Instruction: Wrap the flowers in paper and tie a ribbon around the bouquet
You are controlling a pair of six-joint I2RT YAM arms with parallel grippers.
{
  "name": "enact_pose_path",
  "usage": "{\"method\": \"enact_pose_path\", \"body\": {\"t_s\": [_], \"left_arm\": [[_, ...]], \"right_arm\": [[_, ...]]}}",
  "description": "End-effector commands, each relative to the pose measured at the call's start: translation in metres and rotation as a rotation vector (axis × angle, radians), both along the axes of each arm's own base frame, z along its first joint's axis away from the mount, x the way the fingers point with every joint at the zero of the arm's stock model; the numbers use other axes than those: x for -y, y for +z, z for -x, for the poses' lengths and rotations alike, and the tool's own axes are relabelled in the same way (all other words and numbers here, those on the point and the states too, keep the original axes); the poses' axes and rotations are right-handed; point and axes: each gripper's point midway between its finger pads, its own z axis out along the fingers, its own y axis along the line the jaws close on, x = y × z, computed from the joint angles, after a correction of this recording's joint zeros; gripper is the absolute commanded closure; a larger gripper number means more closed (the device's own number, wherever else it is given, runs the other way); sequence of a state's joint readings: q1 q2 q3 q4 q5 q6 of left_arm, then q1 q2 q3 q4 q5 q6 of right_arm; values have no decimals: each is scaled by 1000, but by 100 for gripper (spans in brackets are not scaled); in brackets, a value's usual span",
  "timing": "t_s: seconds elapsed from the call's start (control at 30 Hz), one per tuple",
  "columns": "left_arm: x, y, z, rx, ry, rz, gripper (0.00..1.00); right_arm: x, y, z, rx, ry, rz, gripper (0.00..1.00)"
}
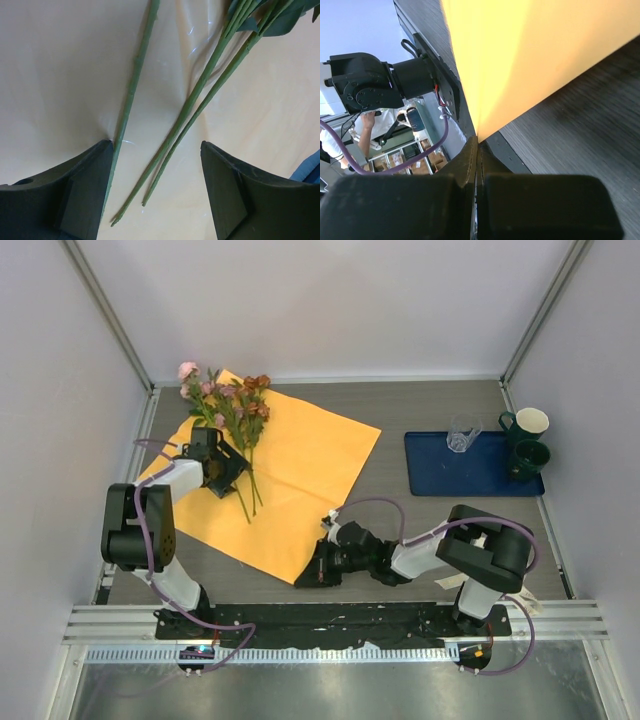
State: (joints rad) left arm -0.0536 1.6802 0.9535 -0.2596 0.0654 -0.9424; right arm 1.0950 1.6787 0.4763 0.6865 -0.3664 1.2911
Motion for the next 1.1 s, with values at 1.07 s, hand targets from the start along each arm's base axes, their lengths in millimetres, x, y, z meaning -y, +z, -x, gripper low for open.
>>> {"method": "enact_pose_path", "body": {"t_s": [1.07], "left_arm": [[38, 56, 4, 174, -153, 16, 23]], "right_arm": [[-14, 30, 4, 84, -38, -44, 100]]}}
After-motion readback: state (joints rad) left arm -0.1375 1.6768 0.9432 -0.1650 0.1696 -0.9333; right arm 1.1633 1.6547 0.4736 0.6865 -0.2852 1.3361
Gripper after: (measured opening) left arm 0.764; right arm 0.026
